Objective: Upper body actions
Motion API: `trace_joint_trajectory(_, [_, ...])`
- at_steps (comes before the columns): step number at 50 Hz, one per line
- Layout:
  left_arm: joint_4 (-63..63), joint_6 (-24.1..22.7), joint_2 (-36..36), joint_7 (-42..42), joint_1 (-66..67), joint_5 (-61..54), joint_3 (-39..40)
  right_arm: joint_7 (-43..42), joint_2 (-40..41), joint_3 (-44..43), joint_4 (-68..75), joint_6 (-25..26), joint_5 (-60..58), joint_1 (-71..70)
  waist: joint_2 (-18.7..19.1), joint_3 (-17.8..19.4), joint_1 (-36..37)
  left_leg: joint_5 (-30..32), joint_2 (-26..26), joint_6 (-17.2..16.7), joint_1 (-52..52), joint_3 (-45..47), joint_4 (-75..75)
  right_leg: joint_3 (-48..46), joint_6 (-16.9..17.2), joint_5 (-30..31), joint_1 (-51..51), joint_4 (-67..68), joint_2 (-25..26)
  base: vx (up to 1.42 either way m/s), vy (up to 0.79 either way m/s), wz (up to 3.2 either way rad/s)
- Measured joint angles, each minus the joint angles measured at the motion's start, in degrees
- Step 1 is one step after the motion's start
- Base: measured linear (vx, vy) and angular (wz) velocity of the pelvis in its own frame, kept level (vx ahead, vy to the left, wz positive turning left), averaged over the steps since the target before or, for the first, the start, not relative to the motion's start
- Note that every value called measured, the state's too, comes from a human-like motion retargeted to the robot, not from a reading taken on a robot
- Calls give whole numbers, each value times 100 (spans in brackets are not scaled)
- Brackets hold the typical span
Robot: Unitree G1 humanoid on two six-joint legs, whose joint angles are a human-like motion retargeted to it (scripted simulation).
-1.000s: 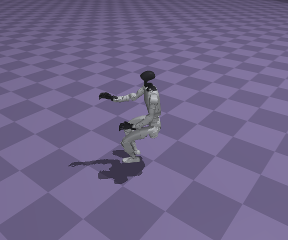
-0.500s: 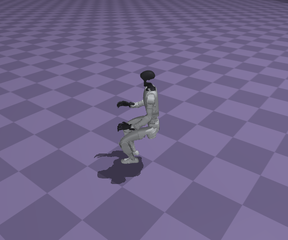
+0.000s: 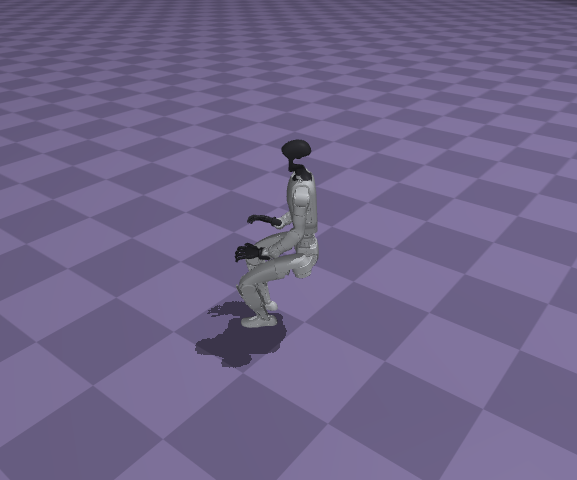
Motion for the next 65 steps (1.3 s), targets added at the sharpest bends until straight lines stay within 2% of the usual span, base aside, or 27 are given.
trace_joint_trajectory(7, [-7, -4, -31, -8, 24, 33, 31, 126, 43, -3, 61, -197, 438, -26, -30, 0, -3, -2, -14, 1, 16, 10, -8, 1, -7, -7, 13, 1, -18, 0, 0, 0])
trace_joint_trajectory(15, [-17, 5, -62, -10, 64, 82, 125, 183, 250, -11, 151, -164, 910, -406, -58, 11, -54, -4, 6, -2, 30, 0, 2, 1, 1, 3, 29, -5, 4, 0, 0, 0])
trace_joint_trajectory(30, [-2, -19, -85, -56, 15, 114, 182, 1420, 186, -228, 587, -316, 2191, -2444, -102, 60, -43, 1, -13, 2, 60, -1, 3, -4, 2, -3, 62, 9, -19, 0, 0, 0])
trace_joint_trajectory(35, [29, -47, -109, -79, -12, 142, 205, 1883, 102, -466, 1091, -293, 2099, -3418, -115, 52, -27, 4, -31, 4, 60, 0, 1, -2, 5, -14, 62, 18, -38, 0, 0, 0])
trace_joint_trajectory(40, [86, -76, -114, -103, -114, 178, 183, 2190, 99, -604, 1658, -73, 2014, -4394, -151, 81, 30, 11, -69, 4, 49, 2, -5, 3, 7, -36, 53, 36, -73, 0, 0, 0])
trace_joint_trajectory(47, [149, -119, -142, -114, -320, 274, 89, 2092, 43, -658, 2488, 70, 1956, -5549, -217, 188, 170, 32, -175, 12, 32, 10, -36, 15, 17, -78, 38, 70, -170, 0, 0, 0])
trace_joint_trajectory(56, [184, -203, -92, -133, -598, 293, -122, 2223, -138, -473, 3336, 185, 2496, -6502, -276, 362, 363, 60, -324, 27, -1, 17, -87, 27, 41, -133, 18, 100, -309, 0, 0, 0])
trace_joint_trajectory(65, [173, -260, -64, -169, -791, 289, -243, 1942, -367, -146, 3926, 603, 1914, -7095, -309, 479, 469, 73, -443, 39, -47, 20, -127, 29, 62, -187, -14, 129, -424, 0, 0, 0])
